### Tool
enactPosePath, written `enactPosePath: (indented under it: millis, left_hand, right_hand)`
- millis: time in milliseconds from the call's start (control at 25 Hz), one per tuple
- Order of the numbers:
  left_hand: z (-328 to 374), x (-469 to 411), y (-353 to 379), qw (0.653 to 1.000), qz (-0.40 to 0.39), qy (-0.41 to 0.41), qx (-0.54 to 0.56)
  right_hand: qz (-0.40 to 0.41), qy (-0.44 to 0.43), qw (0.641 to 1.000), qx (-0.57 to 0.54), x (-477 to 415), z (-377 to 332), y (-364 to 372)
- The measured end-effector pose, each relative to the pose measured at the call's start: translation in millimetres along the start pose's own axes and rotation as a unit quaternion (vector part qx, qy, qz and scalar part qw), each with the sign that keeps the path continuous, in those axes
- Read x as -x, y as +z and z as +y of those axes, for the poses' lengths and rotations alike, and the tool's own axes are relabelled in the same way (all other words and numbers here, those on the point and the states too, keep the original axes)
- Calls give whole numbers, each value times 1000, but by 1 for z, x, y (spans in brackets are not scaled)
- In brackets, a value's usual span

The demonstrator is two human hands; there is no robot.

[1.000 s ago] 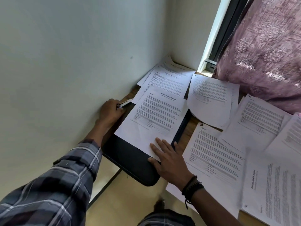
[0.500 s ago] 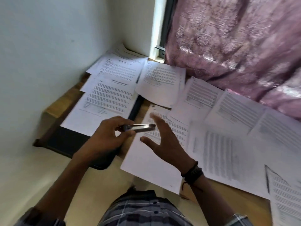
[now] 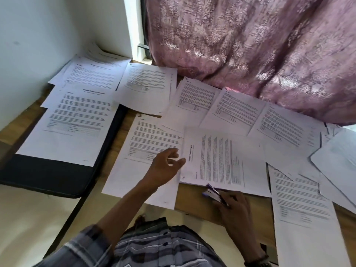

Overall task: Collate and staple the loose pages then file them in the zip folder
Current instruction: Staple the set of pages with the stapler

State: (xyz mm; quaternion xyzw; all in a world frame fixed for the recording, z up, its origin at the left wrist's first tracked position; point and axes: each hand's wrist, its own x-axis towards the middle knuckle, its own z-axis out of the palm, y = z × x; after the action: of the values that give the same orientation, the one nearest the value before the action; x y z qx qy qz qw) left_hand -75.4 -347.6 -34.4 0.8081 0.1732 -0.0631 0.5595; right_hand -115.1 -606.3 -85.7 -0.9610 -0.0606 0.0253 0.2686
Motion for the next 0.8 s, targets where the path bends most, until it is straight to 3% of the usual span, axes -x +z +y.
enactPosePath:
  millis: [240, 440, 520, 640, 800]
  left_hand:
    - [3, -25, 43, 995, 67, -70, 18]
    - [11, -43, 48, 991, 69, -110, -1]
    - [18, -47, 50, 991, 61, -120, -8]
    - [28, -49, 53, 988, 71, -136, 7]
    - [41, -53, 58, 977, 87, -177, 80]
  right_hand:
    - [-25, -11, 1000, -2, -6, 33, -24]
    - [157, 124, 977, -75, -82, 54, -66]
    - [174, 161, 968, -84, -111, 67, -79]
    - [86, 187, 975, -89, -143, 83, -90]
    - [-19, 133, 990, 32, -155, 80, -83]
